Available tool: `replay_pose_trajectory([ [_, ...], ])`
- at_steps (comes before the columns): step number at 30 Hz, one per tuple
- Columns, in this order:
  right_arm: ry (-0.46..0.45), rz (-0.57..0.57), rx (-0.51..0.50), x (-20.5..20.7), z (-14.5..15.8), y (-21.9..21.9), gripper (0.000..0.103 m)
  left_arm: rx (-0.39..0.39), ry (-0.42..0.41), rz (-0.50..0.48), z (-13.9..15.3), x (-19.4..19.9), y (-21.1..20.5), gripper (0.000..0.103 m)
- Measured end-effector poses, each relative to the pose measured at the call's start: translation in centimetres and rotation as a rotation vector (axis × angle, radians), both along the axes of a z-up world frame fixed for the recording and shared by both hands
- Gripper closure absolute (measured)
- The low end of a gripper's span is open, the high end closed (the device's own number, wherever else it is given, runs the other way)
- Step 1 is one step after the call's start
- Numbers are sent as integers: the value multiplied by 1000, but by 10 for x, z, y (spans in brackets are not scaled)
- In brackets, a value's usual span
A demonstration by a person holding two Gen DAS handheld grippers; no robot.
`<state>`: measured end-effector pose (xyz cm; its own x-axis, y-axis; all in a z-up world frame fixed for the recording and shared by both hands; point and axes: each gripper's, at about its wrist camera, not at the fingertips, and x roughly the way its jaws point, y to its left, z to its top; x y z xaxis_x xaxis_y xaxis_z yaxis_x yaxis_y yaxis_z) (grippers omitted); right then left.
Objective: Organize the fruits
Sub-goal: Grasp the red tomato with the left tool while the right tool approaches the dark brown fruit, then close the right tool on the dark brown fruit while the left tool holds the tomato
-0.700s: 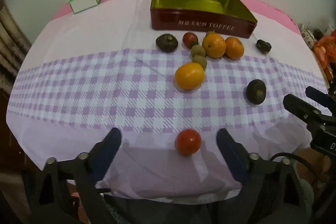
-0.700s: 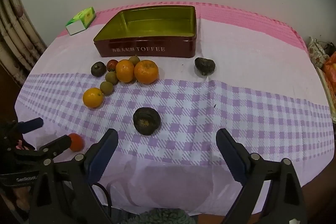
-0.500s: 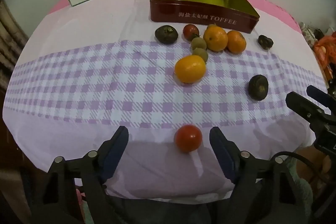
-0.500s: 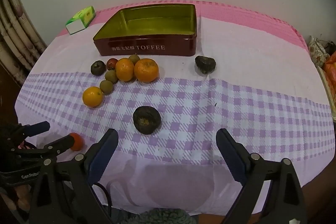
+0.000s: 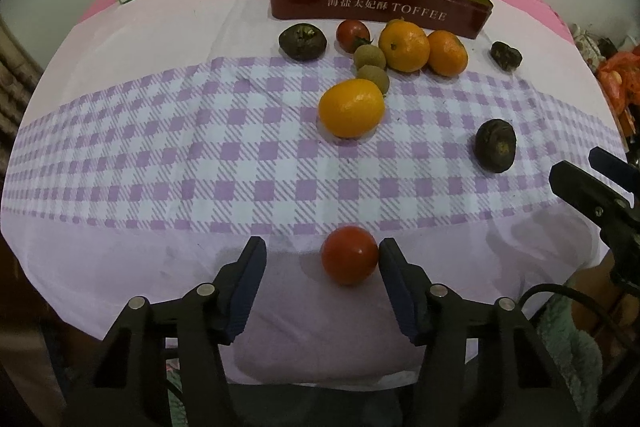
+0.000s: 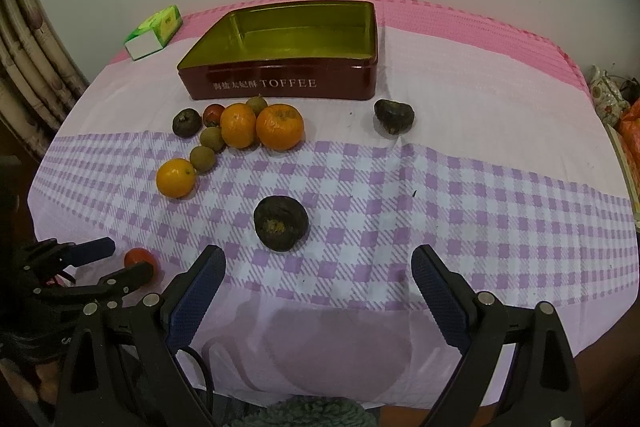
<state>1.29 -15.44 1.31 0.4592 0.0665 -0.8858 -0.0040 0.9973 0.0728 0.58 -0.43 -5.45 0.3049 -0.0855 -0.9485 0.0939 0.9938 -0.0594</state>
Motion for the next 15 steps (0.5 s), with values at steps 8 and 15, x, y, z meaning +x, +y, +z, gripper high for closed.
replay_pose_trajectory([
  [8,7,7,0,3,-4,1,10,-1,23,-4,-8,2,2,62],
  [15,40,15,-5,4,-8,2,10,1,20,-8,-8,3,2,71],
])
